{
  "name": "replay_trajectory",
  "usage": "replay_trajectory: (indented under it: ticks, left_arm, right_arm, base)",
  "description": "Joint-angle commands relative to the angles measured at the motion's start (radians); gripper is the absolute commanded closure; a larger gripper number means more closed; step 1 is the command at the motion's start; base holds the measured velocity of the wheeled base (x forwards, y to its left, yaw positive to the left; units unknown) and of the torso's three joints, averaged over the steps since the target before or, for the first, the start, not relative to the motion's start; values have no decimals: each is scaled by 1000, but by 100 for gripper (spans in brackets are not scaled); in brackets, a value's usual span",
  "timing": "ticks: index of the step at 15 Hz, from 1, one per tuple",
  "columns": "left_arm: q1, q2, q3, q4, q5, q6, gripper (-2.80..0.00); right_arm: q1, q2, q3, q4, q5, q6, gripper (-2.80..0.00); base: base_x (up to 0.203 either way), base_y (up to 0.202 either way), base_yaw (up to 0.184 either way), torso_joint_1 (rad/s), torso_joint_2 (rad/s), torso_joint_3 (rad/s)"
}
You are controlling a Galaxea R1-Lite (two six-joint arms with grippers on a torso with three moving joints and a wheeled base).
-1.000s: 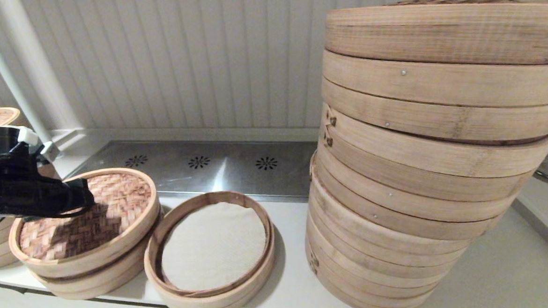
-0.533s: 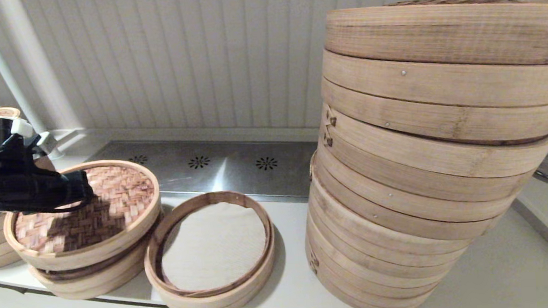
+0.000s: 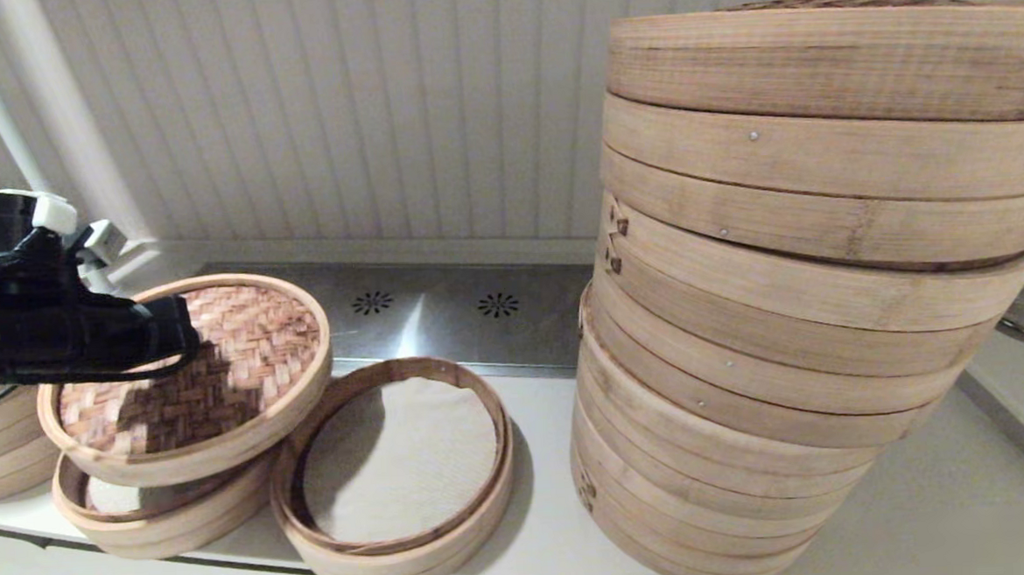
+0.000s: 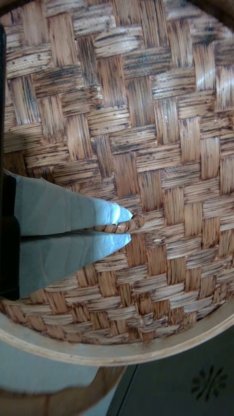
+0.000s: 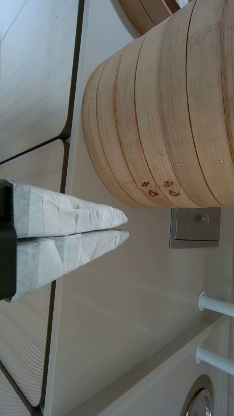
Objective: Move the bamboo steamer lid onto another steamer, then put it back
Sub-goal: Put the steamer
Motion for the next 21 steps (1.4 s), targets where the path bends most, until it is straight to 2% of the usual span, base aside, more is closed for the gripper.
replay_trajectory:
  ticks: [1, 2, 11, 15, 21]
  left_arm:
    - [-52, -4, 0, 1, 0, -17, 0]
    - [-61, -2, -1, 2, 1, -23, 0]
    - [-297, 116, -66, -1, 11, -101, 0]
    - [-360, 141, -77, -1, 13, -120, 0]
    - [-405, 171, -67, -1, 11, -126, 0]
  right_arm:
    - [0, 1, 0, 0, 0, 1, 0]
    - [0, 1, 0, 0, 0, 1, 0]
    - [0, 1, 0, 0, 0, 1, 0]
    - [0, 1, 0, 0, 0, 1, 0]
    - [0, 1, 0, 0, 0, 1, 0]
  base:
    - [0, 0, 0, 0, 0, 0]
    - [0, 0, 0, 0, 0, 0]
    - [0, 0, 0, 0, 0, 0]
    - [0, 0, 0, 0, 0, 0]
    - [0, 0, 0, 0, 0, 0]
